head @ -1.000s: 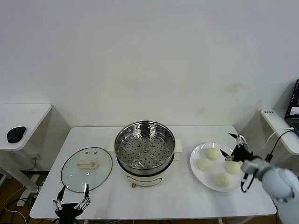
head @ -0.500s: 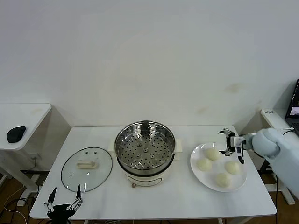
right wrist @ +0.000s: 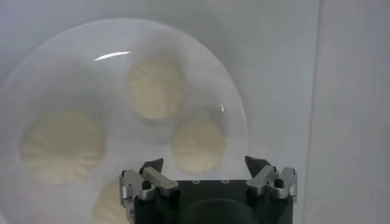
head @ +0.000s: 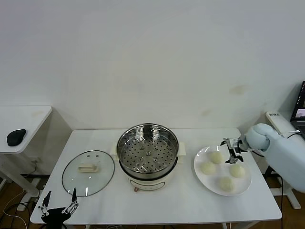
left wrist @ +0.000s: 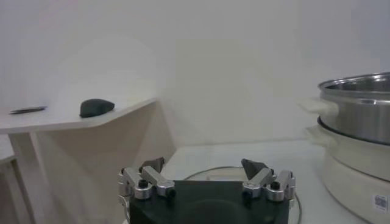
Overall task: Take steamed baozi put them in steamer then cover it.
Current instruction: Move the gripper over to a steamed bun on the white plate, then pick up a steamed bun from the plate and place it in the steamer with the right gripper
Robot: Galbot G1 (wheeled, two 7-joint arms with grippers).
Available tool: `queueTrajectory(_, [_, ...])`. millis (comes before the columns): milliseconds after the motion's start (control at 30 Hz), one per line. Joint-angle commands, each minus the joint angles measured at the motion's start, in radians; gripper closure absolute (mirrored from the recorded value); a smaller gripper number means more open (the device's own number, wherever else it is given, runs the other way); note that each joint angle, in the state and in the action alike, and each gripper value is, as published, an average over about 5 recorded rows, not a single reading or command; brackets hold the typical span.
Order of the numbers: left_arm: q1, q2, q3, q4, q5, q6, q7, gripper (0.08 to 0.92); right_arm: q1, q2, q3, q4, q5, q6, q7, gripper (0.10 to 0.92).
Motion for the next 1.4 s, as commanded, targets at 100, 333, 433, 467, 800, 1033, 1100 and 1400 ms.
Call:
queueTrajectory(100, [-0.001, 0.001, -0.012, 0.002, 0.003, 0.000, 0.002, 0.177, 0.044, 0.093, -0.053, -0.139, -0.027, 0.013, -0.017, 0.203])
queueTrajectory(333, [-0.005, -0.001, -0.010, 0.006, 0.004, -0.002, 0.003, 0.177, 0.035, 0.124, -0.050, -0.184, -0.048, 0.016, -0.010, 0.222])
queueTrajectory(433, [-0.006, -0.002, -0.010, 0.012, 0.008, -0.009, 0.005, 0.177, 0.034, 0.140, -0.035, -0.202, -0.052, 0.020, -0.007, 0.243])
queueTrajectory(467, [-0.006, -0.002, -0.010, 0.015, 0.010, -0.012, 0.005, 0.177, 0.033, 0.144, -0.031, -0.207, -0.053, 0.021, -0.008, 0.251])
queueTrajectory(800, [-0.005, -0.002, -0.012, 0.017, 0.020, -0.019, 0.004, 0.177, 0.030, 0.160, -0.032, -0.223, -0.056, 0.022, -0.021, 0.346])
queueTrajectory(1033, [0.001, 0.002, -0.011, 0.015, 0.023, -0.022, 0.003, 0.177, 0.042, 0.148, -0.039, -0.203, -0.043, 0.020, -0.031, 0.402])
queueTrajectory(1100, [0.002, 0.004, -0.011, 0.013, 0.022, -0.022, 0.003, 0.177, 0.058, 0.134, -0.059, -0.185, -0.032, 0.019, -0.039, 0.409])
queueTrajectory(1400, [-0.007, 0.012, -0.003, 0.017, 0.022, -0.022, 0.001, 0.177, 0.255, 0.006, -0.195, 0.003, 0.143, -0.011, -0.084, 0.423])
